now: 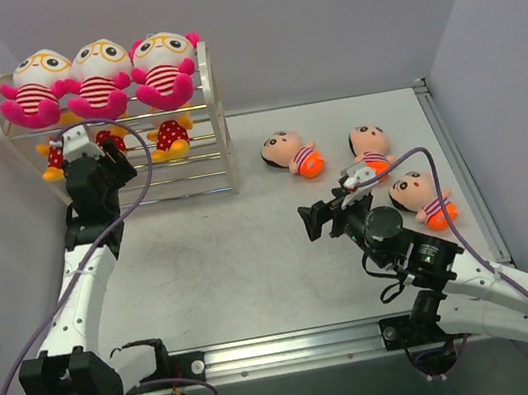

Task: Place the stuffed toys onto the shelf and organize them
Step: Place the stuffed toy onto shelf

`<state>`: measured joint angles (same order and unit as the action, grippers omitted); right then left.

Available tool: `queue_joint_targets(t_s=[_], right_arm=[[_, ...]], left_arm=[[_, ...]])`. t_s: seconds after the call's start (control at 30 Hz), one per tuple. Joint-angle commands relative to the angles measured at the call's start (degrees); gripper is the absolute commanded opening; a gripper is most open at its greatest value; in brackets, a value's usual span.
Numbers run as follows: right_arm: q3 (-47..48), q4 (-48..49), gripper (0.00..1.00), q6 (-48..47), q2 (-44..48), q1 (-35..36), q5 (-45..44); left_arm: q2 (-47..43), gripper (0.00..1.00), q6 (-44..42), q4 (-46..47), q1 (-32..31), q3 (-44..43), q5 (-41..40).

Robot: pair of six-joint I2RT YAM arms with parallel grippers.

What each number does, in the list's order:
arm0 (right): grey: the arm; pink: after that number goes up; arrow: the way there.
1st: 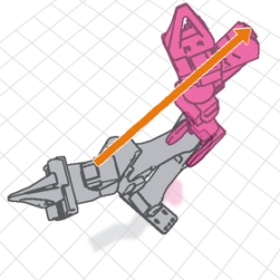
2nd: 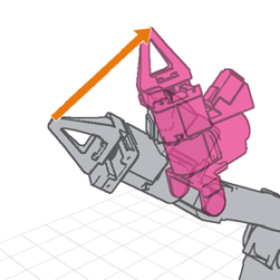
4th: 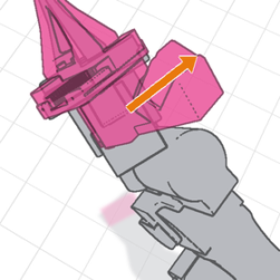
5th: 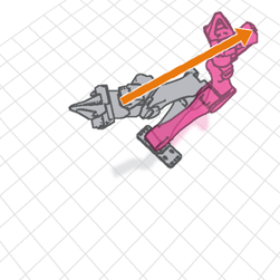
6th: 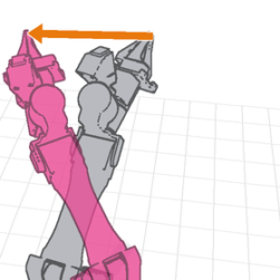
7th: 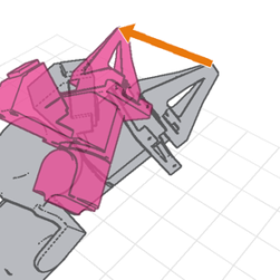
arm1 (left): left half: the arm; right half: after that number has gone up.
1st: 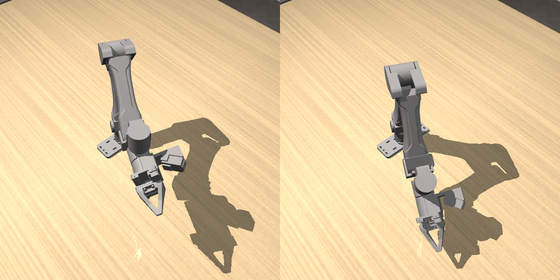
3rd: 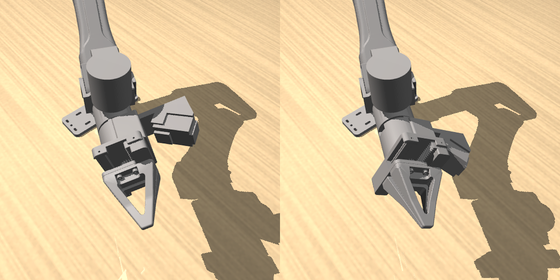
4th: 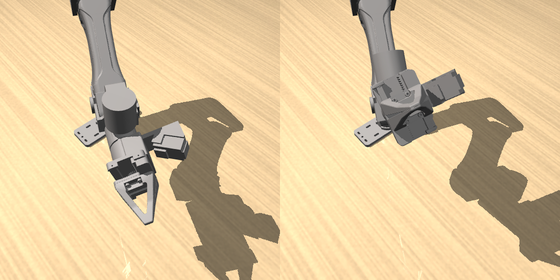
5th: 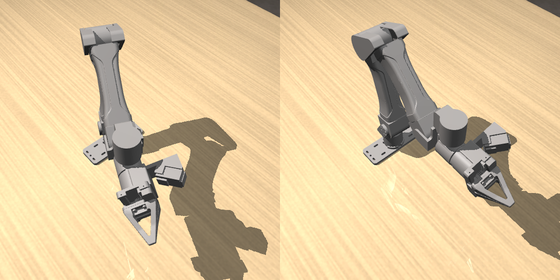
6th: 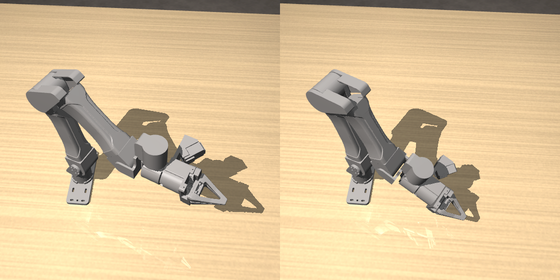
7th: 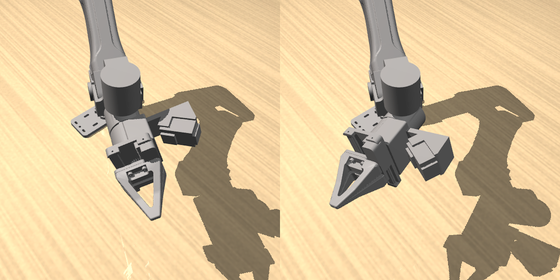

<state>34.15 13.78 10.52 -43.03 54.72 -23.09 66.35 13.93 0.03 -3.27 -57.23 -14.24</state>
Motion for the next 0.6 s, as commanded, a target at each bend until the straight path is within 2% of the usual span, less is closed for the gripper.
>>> queue_joint_targets(t_s=[0.0,0.43,0.57], right_arm=[[0.21,1.34,0.87,0.2,1.28,-0.31,-0.81],[0.21,1.25,0.87,0.2,1.19,-0.31,-0.9],[0.3,1.25,0.87,0.2,1.19,-0.31,-0.99]], left_arm=[[2.81,0.67,1.27,2.34,2.03,-3.84,2.2],[8.62,0.66,-0.05,3.92,5.29,-7.19,5.54],[10.03,0.62,-0.92,3.92,5.55,-7.8,6.24]])
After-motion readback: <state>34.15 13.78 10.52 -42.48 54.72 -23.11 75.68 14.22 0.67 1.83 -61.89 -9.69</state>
